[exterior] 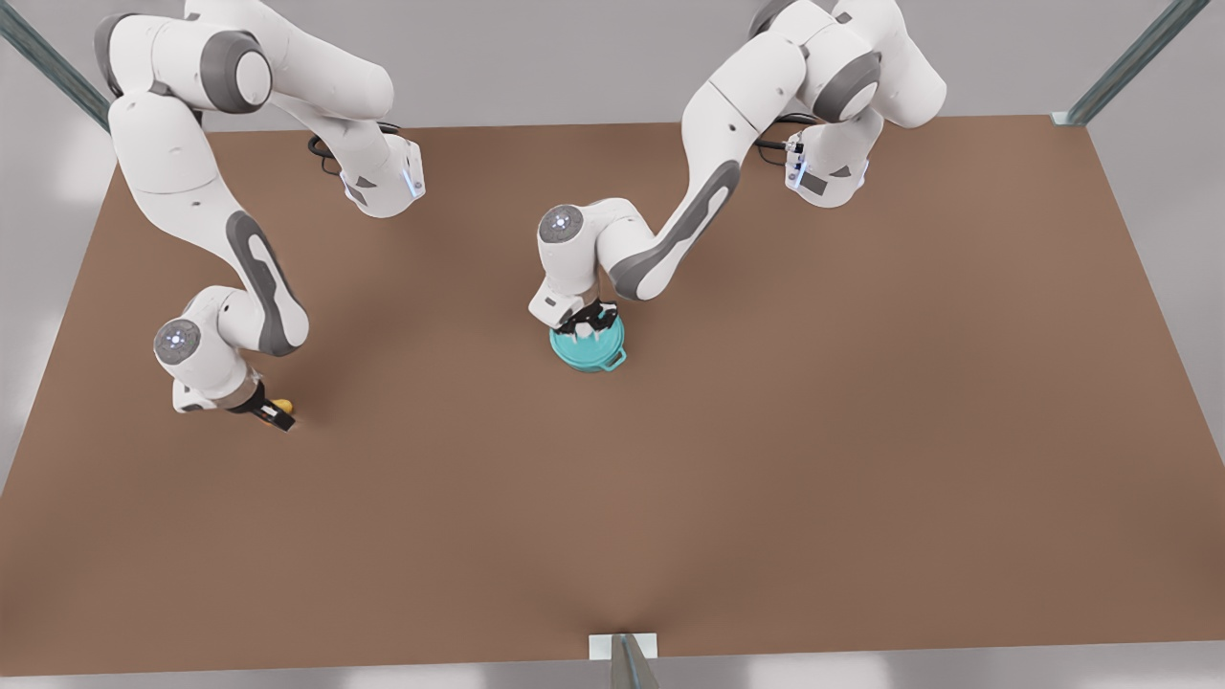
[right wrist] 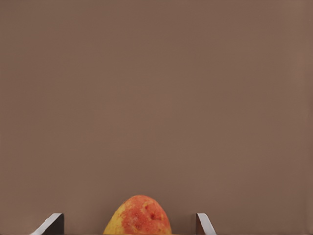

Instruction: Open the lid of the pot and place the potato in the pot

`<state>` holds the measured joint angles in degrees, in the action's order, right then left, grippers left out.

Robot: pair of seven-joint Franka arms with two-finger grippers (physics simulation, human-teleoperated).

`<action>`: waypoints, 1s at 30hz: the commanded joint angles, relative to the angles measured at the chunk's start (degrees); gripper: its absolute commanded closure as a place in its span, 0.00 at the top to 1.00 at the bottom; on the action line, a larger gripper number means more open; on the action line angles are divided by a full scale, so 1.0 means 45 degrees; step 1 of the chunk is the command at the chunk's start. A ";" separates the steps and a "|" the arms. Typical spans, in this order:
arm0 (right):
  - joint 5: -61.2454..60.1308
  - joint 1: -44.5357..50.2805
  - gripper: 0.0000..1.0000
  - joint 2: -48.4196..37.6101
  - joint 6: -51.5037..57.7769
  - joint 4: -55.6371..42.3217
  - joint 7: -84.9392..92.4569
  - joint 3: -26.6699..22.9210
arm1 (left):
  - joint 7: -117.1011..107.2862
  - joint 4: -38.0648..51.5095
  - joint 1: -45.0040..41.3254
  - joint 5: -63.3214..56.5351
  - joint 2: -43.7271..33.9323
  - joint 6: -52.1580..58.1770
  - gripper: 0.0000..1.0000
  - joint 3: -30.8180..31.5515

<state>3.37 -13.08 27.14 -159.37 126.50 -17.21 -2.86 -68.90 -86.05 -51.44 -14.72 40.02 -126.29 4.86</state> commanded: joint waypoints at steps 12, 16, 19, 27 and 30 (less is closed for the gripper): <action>0.0268 0.0037 0.96 -0.0055 -0.0014 0.0112 -0.0278 -0.0028 | 0.4293 0.2639 0.6392 0.1083 0.2650 -0.1173 1.00 0.0033; 0.0248 0.0212 0.86 -0.0055 -0.0014 0.0132 -0.0512 -0.0028 | 0.6283 0.2482 0.7289 0.1161 0.1753 0.0347 1.00 -0.0006; 0.0248 0.0212 0.80 -0.0075 -0.0014 0.0132 -0.0512 -0.0028 | 1.4056 0.2483 1.0354 0.3327 -0.2189 0.7686 1.00 0.0033; 0.0248 0.0212 0.57 -0.0036 -0.0034 0.0132 -0.0551 -0.0028 | 1.4822 -0.0936 1.0982 0.4051 -0.6842 0.6132 1.00 0.0190; 0.0267 0.0212 0.46 -0.0055 -0.0034 0.0132 -0.0551 -0.0028 | 1.4841 -0.0975 1.1099 0.3895 -0.6765 0.5702 1.00 0.0209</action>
<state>4.33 -12.14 26.96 -159.64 127.12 -18.76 -2.96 -28.98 -90.58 -2.61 2.76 9.58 -101.32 5.93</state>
